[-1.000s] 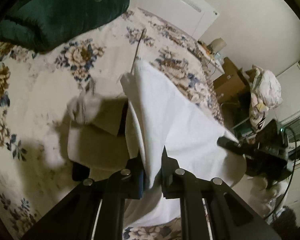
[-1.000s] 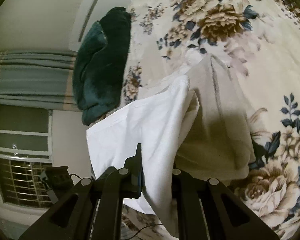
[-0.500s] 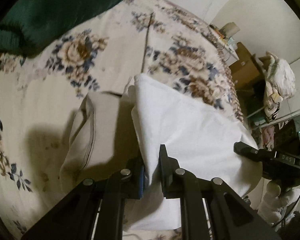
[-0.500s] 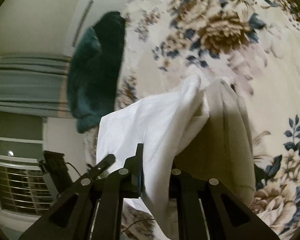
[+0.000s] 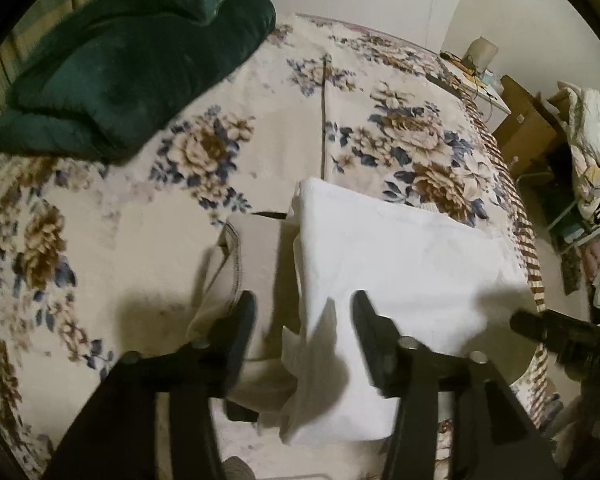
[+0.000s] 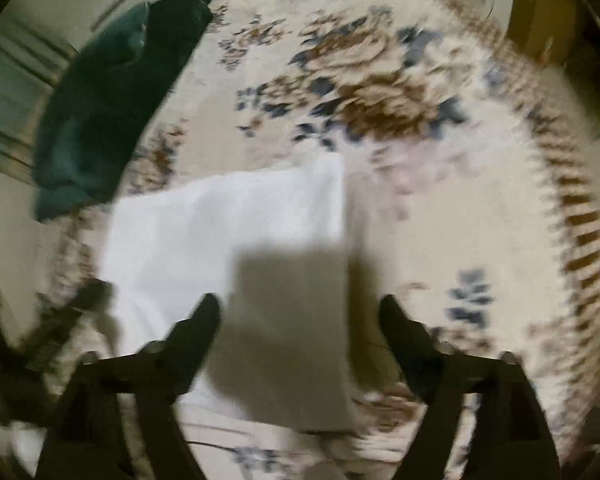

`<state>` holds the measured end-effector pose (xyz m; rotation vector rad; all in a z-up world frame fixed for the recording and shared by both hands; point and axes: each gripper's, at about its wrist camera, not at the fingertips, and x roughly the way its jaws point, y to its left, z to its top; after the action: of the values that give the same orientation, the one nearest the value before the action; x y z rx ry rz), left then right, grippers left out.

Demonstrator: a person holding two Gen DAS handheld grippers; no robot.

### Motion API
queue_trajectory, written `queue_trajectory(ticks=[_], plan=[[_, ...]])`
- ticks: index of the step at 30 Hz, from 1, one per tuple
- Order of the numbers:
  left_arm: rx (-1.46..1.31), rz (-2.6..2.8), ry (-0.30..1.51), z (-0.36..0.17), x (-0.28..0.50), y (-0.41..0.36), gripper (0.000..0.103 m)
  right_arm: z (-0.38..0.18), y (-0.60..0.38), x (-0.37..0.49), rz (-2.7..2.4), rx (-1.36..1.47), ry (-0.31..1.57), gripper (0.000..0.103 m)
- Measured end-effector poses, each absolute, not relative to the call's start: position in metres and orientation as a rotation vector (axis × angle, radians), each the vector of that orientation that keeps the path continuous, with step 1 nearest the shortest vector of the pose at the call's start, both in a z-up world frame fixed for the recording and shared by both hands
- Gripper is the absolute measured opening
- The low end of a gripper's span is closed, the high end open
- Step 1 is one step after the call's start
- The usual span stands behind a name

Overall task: Fold small clothes
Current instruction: 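Lower the folded shirt onto the beige towel stack with both grippers, then open both grippers and pull them back from the stack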

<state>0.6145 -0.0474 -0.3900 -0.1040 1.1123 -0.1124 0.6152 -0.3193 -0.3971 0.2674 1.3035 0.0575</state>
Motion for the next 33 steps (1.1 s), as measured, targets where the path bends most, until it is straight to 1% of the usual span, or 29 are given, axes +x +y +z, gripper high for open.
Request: queue_trajectory(ticks=[1, 2, 4, 6, 9, 14, 23, 28, 33], plan=[[-0.089, -0.106, 1.113, -0.388, 0.612, -0.05, 0.083, -0.395, -0.317, 0.61, 0.028, 0.227, 1.301, 0.103], [-0.077, -0.101, 1.115, -0.385, 0.609, -0.052, 0.095, -0.393, -0.315, 0.603, -0.008, 0.18, 1.296, 0.103], [-0.054, -0.079, 1.11, -0.379, 0.6, -0.056, 0.097, -0.389, -0.311, 0.588, -0.074, 0.102, 1.286, 0.103], [-0.031, -0.058, 1.1, -0.371, 0.59, -0.059, 0.102, -0.384, -0.307, 0.573, -0.109, 0.047, 1.275, 0.103], [-0.018, -0.047, 1.074, -0.352, 0.572, -0.061, 0.103, -0.366, -0.303, 0.55, -0.156, 0.005, 1.229, 0.103], [-0.012, -0.046, 1.035, -0.317, 0.542, -0.064, 0.103, -0.315, -0.303, 0.514, -0.221, -0.004, 1.135, 0.103], [0.011, -0.031, 0.946, -0.218, 0.458, -0.074, 0.103, -0.193, -0.289, 0.424, -0.258, -0.01, 1.003, 0.103], [0.013, -0.047, 0.902, -0.161, 0.404, -0.076, 0.103, -0.123, -0.278, 0.359, -0.255, -0.02, 0.938, 0.103], [0.023, -0.044, 0.855, -0.119, 0.358, -0.072, 0.103, -0.06, -0.268, 0.298, -0.248, -0.03, 0.864, 0.103]])
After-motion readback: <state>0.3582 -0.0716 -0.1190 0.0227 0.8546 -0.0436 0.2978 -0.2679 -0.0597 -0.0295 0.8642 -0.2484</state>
